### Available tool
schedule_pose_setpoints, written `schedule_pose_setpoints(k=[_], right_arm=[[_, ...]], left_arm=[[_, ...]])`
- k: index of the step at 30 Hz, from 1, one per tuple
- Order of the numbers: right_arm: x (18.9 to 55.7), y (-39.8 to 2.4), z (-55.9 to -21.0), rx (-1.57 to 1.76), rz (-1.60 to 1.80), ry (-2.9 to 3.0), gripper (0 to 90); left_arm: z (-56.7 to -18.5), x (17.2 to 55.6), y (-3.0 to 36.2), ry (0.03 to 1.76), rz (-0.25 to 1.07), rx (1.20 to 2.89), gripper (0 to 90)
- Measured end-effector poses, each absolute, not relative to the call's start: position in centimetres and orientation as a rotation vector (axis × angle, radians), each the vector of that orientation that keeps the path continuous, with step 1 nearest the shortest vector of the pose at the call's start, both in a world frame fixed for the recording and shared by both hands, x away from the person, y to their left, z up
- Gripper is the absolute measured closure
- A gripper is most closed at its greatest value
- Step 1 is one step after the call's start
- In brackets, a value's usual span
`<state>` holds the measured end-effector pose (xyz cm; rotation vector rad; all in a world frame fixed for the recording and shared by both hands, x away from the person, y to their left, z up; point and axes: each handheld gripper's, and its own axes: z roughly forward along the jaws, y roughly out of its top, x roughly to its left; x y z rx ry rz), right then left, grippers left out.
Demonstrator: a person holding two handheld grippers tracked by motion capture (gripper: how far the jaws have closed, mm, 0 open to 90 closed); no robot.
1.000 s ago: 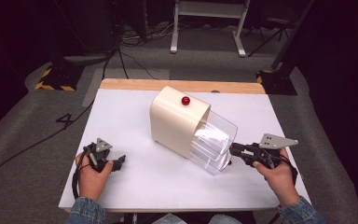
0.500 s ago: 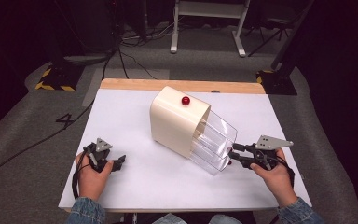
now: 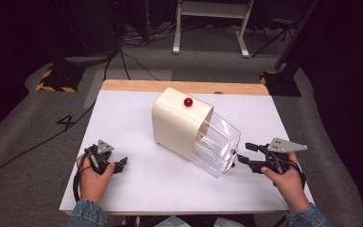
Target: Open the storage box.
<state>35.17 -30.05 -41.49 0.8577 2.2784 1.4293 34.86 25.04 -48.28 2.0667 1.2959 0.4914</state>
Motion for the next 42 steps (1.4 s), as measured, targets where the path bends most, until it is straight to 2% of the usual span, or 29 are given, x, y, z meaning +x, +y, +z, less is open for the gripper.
schedule_pose_setpoints(k=[13,20,29,42], right_arm=[[34.2,-35.7,-41.0,1.027,1.376,2.223,35.2],[33.9,-38.3,-41.9,1.111,1.232,2.32,28.1],[34.2,-39.5,-44.7,1.124,1.071,2.389,16.5],[35.0,-38.2,-47.4,1.147,0.991,2.374,16.5]], left_arm=[[-48.3,34.9,25.0,1.296,0.491,2.067,24.7],[-48.3,34.9,25.0,1.297,0.49,2.067,24.7],[-48.3,34.9,25.1,1.296,0.49,2.068,24.7],[-48.3,34.9,25.1,1.297,0.49,2.067,24.7]])
